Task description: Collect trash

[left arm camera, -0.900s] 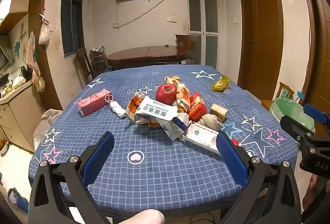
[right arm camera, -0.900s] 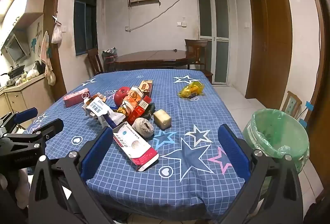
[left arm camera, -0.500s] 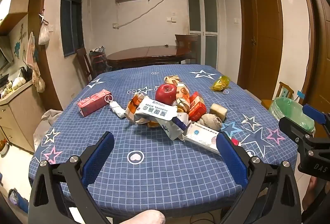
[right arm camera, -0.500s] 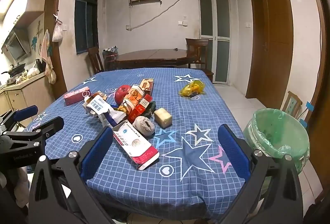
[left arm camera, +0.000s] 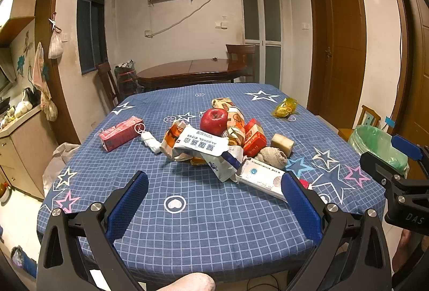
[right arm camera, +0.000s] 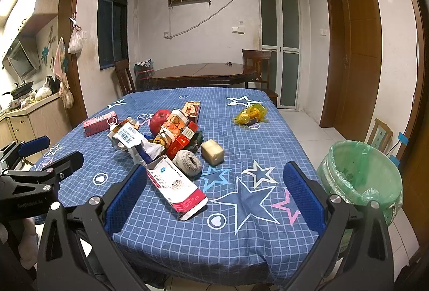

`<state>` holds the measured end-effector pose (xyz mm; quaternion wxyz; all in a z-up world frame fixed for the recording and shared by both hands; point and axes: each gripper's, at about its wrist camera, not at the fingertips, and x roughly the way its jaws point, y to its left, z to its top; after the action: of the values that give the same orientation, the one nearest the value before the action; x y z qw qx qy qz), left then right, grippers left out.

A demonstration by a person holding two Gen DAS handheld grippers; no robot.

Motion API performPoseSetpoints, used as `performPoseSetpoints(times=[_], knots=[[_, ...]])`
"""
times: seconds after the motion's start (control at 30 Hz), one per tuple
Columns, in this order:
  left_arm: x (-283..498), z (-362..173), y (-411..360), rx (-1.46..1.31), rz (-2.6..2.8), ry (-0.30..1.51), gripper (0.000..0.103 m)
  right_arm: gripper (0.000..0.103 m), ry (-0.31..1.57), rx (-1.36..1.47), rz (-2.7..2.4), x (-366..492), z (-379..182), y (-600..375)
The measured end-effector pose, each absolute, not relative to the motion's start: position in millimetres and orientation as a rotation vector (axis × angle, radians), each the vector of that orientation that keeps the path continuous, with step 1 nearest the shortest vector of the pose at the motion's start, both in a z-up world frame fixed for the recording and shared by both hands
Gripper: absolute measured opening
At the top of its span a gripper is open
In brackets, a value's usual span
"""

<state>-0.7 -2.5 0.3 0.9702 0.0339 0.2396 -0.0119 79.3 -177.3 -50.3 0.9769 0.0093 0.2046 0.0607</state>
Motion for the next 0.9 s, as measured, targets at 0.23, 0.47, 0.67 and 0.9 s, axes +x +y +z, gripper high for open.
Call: performPoseSetpoints(times=[0.23, 0.47, 0.67, 0.9], knots=[[-0.6, 0.9, -3.3, 0.07, -0.026, 0.486, 0.099, 0.098, 0.413, 0.018, 0.121, 79.6, -49.7, -176.4], [-0.7, 1.1, -3.6, 0.07, -0.028, 0.487, 0.099, 0.098, 0.413, 0.018, 0.121, 79.5, -49.5, -177.5], [-1.5, 1.2, -4.1, 0.071, -0.028, 0.487, 0.099, 0.098, 0.414, 0.017, 0.12, 79.5, -49.6, -177.4], [-1.7, 0.0, -5.6, 0.075, -0.031, 0.49, 0.099, 0.098, 0.419, 0.017, 0.12, 77.6, -53.6, -181.6]])
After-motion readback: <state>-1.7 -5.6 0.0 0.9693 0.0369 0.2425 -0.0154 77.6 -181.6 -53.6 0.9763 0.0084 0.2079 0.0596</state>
